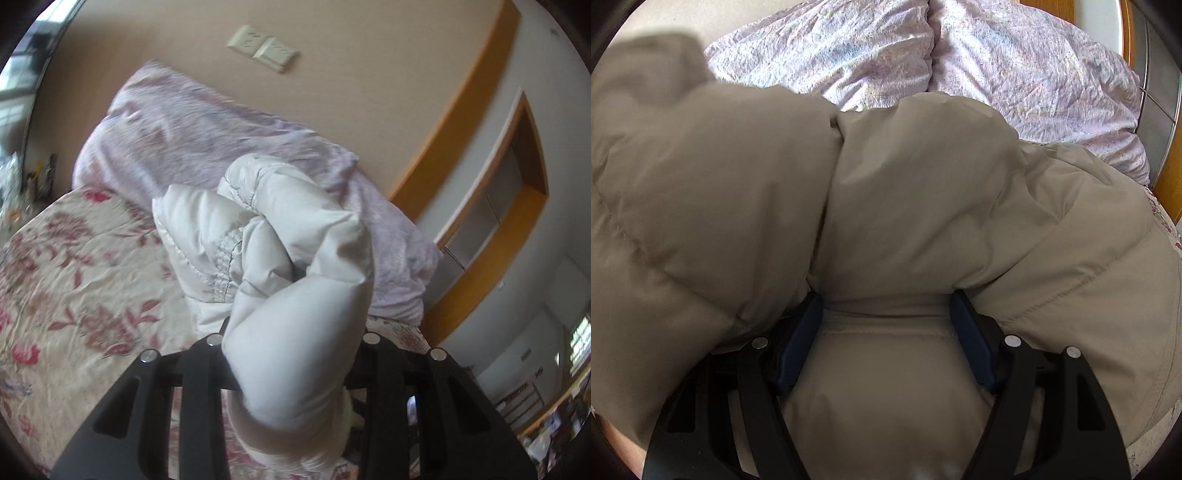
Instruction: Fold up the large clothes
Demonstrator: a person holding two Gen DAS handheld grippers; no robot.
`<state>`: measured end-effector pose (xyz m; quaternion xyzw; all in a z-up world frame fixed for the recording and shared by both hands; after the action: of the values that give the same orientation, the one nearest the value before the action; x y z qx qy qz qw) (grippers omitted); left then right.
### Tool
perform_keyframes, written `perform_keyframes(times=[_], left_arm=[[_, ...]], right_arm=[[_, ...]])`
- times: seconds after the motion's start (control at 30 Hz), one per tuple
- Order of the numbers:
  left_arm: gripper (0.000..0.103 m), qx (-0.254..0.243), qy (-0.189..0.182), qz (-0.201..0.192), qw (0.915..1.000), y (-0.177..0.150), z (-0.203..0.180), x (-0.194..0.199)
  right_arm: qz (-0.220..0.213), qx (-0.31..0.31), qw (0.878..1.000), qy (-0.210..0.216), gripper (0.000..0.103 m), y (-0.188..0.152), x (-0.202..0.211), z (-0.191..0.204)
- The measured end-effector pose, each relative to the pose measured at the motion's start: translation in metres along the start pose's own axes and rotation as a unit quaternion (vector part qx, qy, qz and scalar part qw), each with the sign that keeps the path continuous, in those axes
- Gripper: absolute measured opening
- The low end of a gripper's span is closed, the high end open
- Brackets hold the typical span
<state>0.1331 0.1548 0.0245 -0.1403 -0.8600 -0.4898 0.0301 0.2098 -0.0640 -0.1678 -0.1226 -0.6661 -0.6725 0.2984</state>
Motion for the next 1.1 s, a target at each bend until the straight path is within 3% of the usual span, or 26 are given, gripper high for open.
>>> perform_keyframes(times=[0.27, 0.57, 0.73, 0.9, 1.1], left_arm=[[0.038, -0.028, -0.07, 0.047, 0.996, -0.025, -0.086, -0.04], [0.04, -0.038, -0.079, 0.074, 0.9935, -0.045, -0.123, -0.076], [0.04, -0.064, -0.091, 0.086, 0.99, -0.06, -0.149, -0.085], [0.041, -0.09, -0.124, 0.116, 0.9814, -0.091, -0.186, -0.095], [0.041, -0.081, -0.178, 0.197, 0.9607, -0.14, -0.223, -0.122]], right_arm=[[0.003, -0.003, 1.0, 0.012, 0.073, 0.0, 0.002, -0.006], [-0.061, 0.013, 0.997, 0.045, 0.073, -0.007, 0.055, -0.04], [-0.095, 0.015, 0.995, 0.019, 0.073, -0.019, 0.085, -0.077], [-0.088, -0.023, 0.996, 0.013, 0.073, -0.032, 0.085, -0.111], [-0.105, -0.034, 0.994, 0.013, 0.073, -0.044, 0.087, -0.119]])
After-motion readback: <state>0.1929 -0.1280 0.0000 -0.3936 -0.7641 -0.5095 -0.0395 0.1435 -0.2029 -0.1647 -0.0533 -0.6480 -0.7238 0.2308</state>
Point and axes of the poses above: each gripper's, at about its wrist camera, not at the fingertips, and x roughly against the way its jaws point, z to its left, y to its top, the point moved 6 cm from there along -x, roughly the way its jaws point, and after that the axes turned 13 degrees about -z, right-handed, at the moved point
